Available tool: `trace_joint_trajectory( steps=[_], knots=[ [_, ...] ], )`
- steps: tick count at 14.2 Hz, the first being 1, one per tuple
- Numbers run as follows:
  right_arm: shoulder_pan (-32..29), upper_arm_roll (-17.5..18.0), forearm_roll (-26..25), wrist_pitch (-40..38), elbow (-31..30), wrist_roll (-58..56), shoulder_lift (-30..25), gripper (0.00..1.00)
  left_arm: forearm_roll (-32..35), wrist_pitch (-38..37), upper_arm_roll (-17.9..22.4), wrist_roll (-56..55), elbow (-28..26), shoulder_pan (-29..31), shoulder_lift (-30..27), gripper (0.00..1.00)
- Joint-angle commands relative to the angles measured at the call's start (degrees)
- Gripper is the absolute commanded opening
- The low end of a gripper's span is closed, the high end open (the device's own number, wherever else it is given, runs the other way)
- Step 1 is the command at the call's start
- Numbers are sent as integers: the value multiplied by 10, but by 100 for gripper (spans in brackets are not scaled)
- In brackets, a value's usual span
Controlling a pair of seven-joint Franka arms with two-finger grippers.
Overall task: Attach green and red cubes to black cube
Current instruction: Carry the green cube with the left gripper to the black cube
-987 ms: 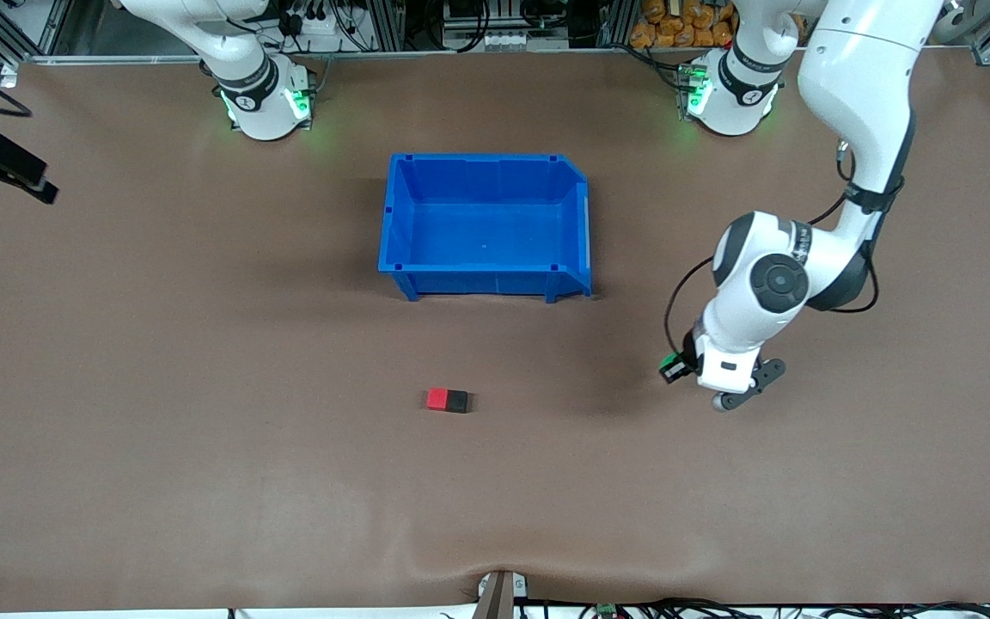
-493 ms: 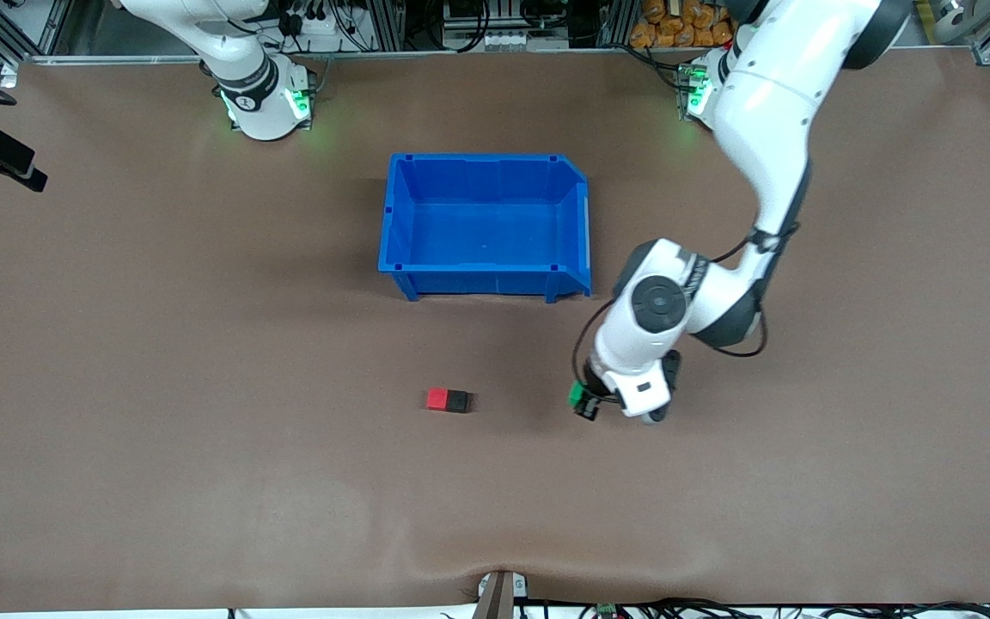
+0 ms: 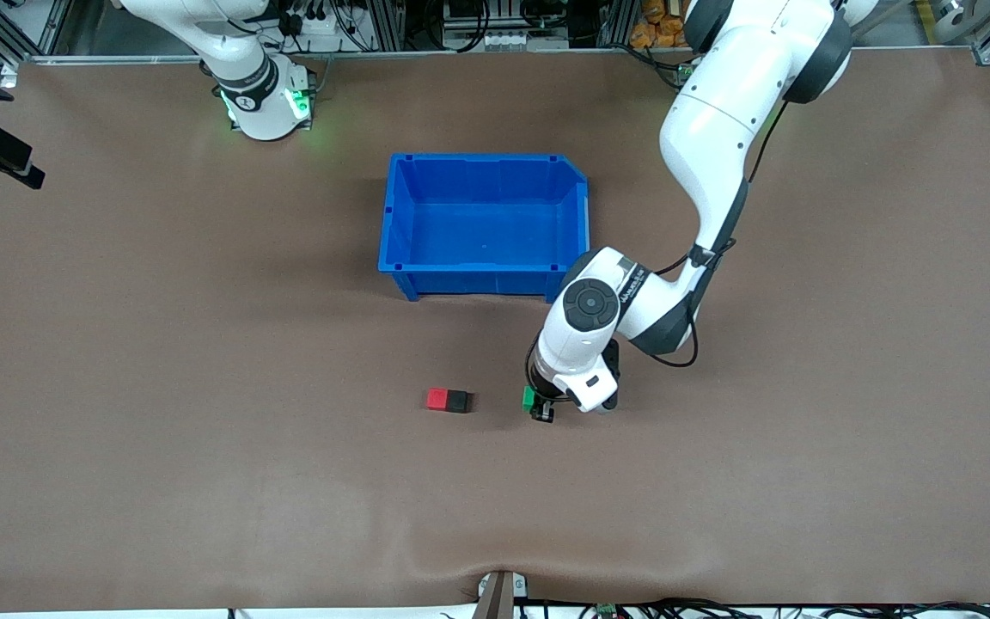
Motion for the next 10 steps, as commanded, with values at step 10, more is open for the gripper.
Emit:
trace_joint_trajectory(
  steps=[10],
  knots=[
    [-8,-3,28,-41,17,-32,8,100,1,113,10,-46,45,-46,59,0]
  ],
)
